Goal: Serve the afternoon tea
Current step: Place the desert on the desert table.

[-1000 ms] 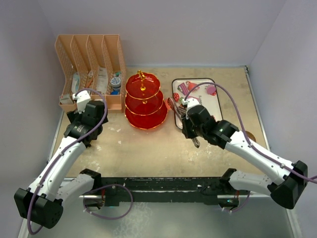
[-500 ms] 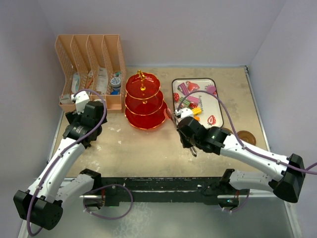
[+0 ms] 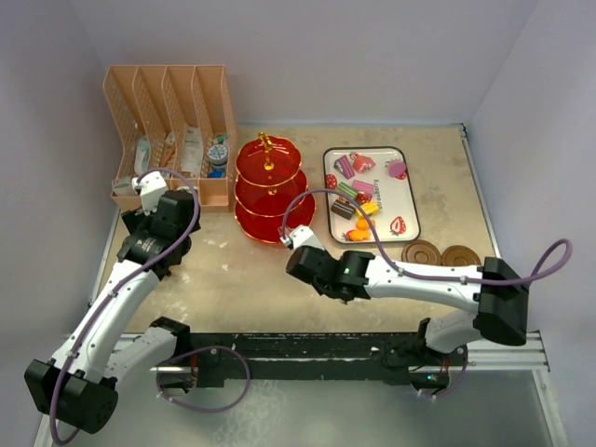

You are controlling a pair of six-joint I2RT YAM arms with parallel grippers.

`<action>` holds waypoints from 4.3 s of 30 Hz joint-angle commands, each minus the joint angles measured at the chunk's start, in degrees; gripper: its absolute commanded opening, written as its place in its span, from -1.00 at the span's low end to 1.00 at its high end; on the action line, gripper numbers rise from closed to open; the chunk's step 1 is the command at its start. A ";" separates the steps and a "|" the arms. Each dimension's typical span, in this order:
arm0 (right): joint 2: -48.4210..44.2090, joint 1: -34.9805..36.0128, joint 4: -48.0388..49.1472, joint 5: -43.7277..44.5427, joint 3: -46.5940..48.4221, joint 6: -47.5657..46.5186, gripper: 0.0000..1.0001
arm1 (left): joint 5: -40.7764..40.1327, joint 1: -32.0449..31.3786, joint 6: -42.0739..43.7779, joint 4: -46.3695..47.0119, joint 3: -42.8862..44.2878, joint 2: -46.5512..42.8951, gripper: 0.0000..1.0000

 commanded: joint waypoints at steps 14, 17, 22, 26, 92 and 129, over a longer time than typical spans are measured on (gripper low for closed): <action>13.31 2.40 8.37 8.18 10.88 -10.86 -0.58 | -2.26 -0.14 -1.54 0.09 1.05 -1.69 0.87; 16.21 2.44 8.72 10.52 12.89 -11.01 -0.58 | -2.24 -0.13 -1.55 0.09 1.01 -1.64 0.87; 21.00 2.51 9.33 14.13 16.06 -11.91 -0.57 | -2.08 -0.11 -1.57 0.03 1.02 -1.79 0.87; 25.38 2.51 8.35 16.58 18.24 -11.50 -0.56 | -2.05 -0.15 -1.63 0.01 0.97 -2.12 0.87; 26.96 -8.10 10.27 -20.37 24.62 -8.33 -0.17 | -1.48 -0.12 -1.19 0.18 0.95 -0.04 0.86; 27.76 -7.25 4.88 -12.67 25.95 -8.87 -0.41 | -1.37 -0.11 -1.01 0.28 0.97 0.47 0.86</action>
